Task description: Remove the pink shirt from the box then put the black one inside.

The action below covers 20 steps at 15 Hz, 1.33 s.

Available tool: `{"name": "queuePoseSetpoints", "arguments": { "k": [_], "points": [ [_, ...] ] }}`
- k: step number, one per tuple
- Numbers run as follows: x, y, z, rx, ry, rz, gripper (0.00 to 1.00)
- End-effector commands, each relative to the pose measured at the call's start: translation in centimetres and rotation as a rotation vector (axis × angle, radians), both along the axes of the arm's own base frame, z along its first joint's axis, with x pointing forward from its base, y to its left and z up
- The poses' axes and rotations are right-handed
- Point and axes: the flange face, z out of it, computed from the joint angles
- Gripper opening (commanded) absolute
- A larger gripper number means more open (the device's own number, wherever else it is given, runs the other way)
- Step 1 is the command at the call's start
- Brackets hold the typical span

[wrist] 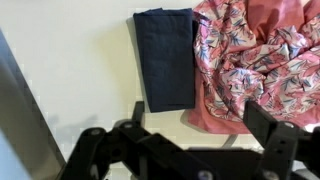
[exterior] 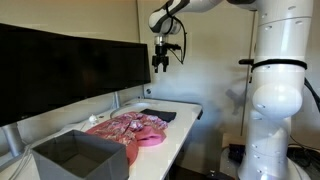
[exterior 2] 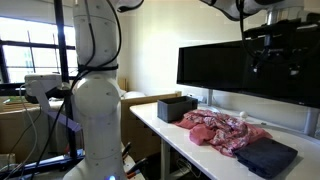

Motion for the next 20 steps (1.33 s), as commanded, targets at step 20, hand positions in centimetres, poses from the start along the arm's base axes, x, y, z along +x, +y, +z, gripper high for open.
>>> {"name": "queuePoseSetpoints", "arguments": {
  "k": [20],
  "points": [
    [0.2,-9.9,-18.8,0.140,0.257,-0.025,1.00]
  ]
}}
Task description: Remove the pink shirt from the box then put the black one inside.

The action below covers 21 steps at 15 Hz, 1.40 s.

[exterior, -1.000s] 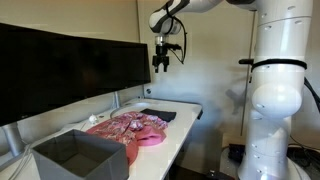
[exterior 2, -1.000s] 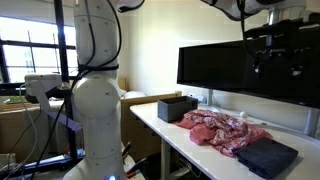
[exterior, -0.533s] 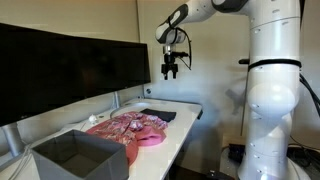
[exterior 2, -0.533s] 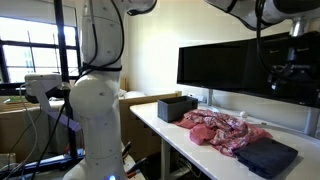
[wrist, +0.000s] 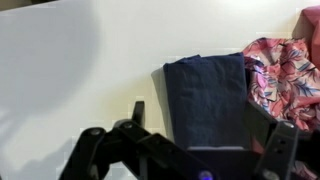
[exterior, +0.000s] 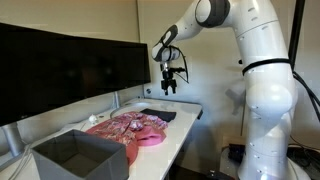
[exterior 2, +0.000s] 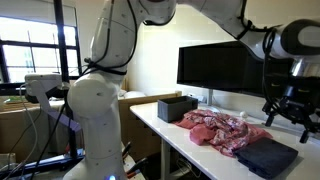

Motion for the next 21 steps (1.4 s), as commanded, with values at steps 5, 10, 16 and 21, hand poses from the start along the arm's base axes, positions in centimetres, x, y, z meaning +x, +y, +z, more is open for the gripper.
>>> {"name": "queuePoseSetpoints", "arguments": {
  "k": [5,10,16,21],
  "points": [
    [1.2,-4.2,-4.6,0.082,-0.051,-0.119,1.00],
    [2.2,-3.8,-7.1,0.144,-0.071,-0.138,1.00],
    [3.8,-2.0,-9.3,0.180,-0.076,-0.128,1.00],
    [4.0,-1.7,-10.0,0.149,-0.064,-0.118,1.00]
  ]
}}
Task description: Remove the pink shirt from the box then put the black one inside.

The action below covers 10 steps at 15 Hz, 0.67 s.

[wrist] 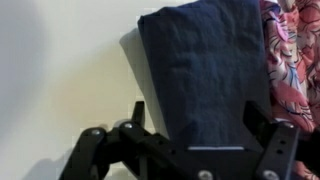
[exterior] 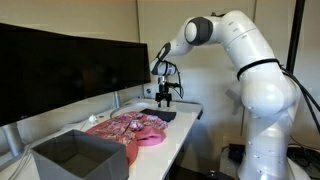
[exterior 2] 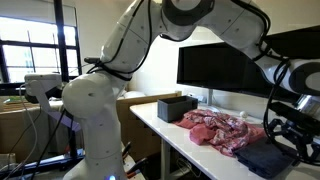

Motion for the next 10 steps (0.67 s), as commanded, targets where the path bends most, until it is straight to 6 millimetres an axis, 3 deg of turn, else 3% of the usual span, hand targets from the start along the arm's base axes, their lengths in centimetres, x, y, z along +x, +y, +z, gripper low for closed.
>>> {"name": "queuePoseSetpoints", "arguments": {
  "k": [1,5,10],
  "points": [
    [0.1,-0.2,-0.1,-0.006,-0.004,-0.004,1.00],
    [0.2,-0.6,-0.4,0.004,-0.004,0.003,1.00],
    [1.6,1.2,-3.4,0.080,0.012,0.078,1.00]
  ]
}}
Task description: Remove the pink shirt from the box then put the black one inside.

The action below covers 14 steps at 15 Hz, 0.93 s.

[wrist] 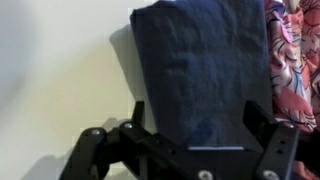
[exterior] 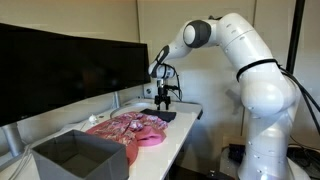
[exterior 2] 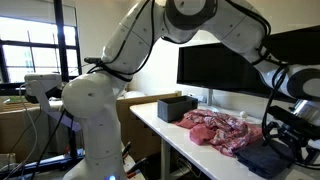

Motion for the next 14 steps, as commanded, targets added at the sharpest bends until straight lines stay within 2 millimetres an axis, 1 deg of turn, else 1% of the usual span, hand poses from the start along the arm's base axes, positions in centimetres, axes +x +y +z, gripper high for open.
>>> {"name": "queuePoseSetpoints", "arguments": {
  "k": [1,2,4,7,11,14],
  "points": [
    [1.2,0.6,-1.9,0.063,0.004,0.051,1.00],
    [1.6,0.9,-2.3,0.070,0.007,0.059,1.00],
    [1.2,0.1,-2.6,0.083,0.007,0.075,1.00],
    [0.9,-0.7,-1.7,0.090,-0.009,0.114,1.00],
    [1.6,-0.2,-1.0,0.099,-0.039,0.180,1.00],
    [2.5,1.0,-1.4,0.119,-0.046,0.213,1.00]
  ]
}}
